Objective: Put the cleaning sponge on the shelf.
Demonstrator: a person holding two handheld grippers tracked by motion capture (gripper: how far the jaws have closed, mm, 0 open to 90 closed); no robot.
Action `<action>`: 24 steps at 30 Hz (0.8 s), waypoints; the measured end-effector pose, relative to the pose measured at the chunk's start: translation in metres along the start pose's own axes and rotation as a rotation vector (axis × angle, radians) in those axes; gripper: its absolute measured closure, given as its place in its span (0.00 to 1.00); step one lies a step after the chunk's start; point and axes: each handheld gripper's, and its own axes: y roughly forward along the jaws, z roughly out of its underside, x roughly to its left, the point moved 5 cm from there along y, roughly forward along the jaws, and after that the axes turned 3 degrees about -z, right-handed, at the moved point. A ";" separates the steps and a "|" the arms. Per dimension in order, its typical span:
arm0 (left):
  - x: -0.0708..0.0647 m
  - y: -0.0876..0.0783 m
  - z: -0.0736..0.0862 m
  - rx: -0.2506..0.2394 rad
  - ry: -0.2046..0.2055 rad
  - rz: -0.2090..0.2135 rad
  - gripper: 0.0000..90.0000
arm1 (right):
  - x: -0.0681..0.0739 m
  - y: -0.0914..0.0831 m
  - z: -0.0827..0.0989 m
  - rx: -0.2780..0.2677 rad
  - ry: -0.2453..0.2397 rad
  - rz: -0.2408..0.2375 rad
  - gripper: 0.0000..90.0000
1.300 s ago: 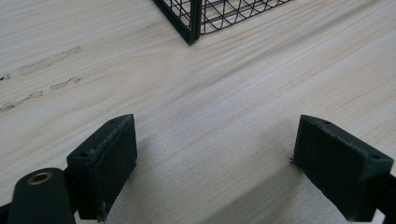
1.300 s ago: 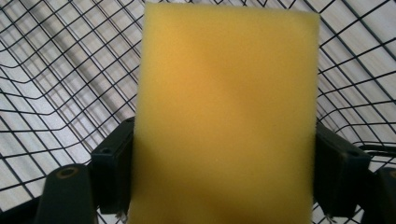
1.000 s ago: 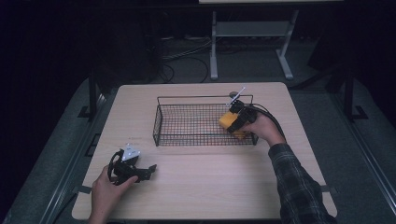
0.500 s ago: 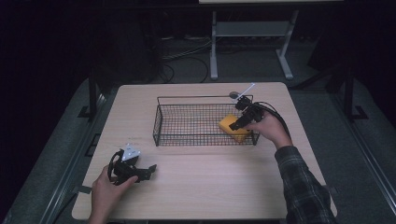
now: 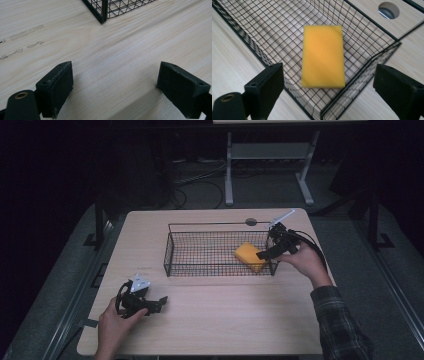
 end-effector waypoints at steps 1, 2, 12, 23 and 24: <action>0.000 0.000 0.000 0.000 0.000 0.000 0.14 | 0.000 -0.003 0.003 -0.013 0.001 0.004 0.10; 0.000 0.000 0.000 0.000 0.000 0.000 0.14 | -0.001 -0.006 0.006 -0.018 0.006 0.006 0.10; 0.000 0.000 0.000 0.000 0.000 0.000 0.14 | 0.003 -0.029 0.041 -0.070 0.027 0.012 0.03; 0.000 0.000 0.000 0.000 0.000 0.000 0.14 | 0.011 -0.030 0.080 -0.087 0.052 0.029 0.03; 0.000 0.000 0.000 0.000 0.000 0.000 0.14 | 0.012 -0.030 0.084 -0.089 0.052 0.029 0.03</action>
